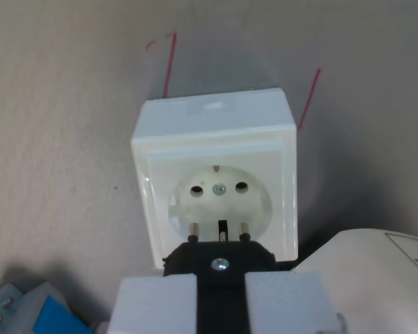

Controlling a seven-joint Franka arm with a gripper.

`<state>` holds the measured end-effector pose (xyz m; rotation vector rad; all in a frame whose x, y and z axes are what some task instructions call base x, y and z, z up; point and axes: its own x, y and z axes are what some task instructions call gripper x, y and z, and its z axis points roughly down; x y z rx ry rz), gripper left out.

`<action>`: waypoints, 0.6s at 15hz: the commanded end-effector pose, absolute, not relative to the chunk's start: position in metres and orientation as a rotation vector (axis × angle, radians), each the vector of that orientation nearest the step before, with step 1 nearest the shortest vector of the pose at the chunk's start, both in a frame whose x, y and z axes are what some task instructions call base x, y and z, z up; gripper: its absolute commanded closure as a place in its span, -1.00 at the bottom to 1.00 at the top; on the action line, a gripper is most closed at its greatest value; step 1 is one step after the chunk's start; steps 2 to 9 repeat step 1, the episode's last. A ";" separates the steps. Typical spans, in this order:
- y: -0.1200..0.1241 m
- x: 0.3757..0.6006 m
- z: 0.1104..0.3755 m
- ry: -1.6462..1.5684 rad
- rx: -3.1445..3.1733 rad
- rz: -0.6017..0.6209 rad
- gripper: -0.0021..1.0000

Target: Move above the white socket

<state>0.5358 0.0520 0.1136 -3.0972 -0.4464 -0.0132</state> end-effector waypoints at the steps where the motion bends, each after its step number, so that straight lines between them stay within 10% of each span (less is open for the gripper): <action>1: 0.053 0.544 0.108 -0.507 -3.061 -0.008 1.00; 9: 0.053 0.544 0.108 -0.507 -3.061 -0.008 1.00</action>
